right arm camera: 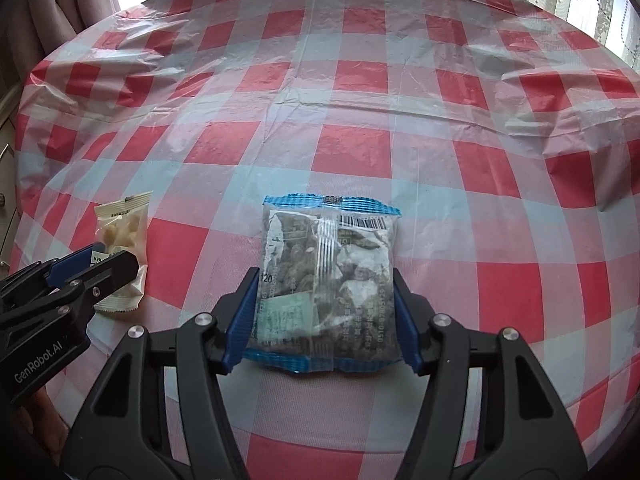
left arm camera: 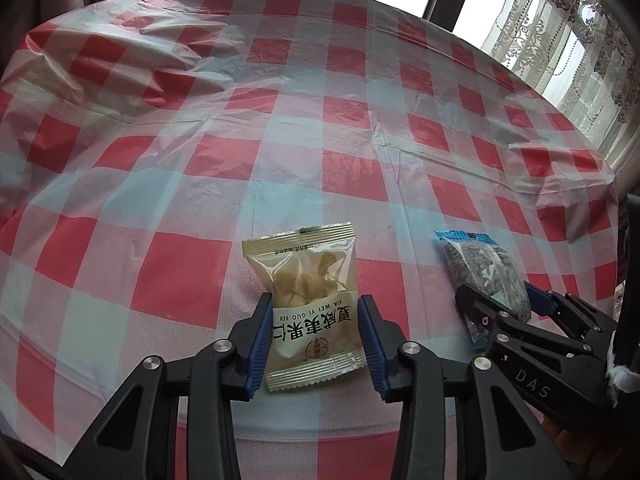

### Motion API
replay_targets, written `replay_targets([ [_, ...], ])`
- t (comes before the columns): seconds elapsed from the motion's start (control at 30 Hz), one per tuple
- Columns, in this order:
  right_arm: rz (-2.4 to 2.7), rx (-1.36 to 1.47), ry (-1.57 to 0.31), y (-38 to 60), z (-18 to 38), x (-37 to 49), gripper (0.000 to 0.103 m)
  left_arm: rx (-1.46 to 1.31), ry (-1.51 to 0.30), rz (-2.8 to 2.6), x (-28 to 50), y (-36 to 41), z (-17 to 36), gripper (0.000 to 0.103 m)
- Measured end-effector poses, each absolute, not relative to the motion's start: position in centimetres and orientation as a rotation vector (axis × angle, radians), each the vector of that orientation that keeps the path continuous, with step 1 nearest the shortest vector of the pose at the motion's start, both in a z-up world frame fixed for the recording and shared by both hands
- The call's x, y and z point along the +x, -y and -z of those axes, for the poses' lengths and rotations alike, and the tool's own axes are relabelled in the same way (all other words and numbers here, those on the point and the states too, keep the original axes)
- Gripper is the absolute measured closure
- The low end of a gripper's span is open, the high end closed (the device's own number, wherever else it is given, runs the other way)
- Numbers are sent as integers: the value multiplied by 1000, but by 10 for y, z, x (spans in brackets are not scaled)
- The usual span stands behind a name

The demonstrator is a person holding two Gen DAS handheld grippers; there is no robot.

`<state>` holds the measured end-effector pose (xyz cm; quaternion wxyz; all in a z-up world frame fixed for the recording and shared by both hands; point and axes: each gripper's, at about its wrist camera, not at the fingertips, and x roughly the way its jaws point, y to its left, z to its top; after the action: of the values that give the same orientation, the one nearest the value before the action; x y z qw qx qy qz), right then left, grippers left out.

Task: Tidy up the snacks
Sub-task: 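Lift both packets and carry them to the white box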

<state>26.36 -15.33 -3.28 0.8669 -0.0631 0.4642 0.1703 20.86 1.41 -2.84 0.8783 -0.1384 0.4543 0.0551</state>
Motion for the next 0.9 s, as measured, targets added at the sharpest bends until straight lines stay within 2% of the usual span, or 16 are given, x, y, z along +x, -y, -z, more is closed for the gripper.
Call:
replay_targets([
  [0.9, -288, -54, -901, 223, -12, 191, 39, -249, -913, 16, 159, 46, -8, 62],
])
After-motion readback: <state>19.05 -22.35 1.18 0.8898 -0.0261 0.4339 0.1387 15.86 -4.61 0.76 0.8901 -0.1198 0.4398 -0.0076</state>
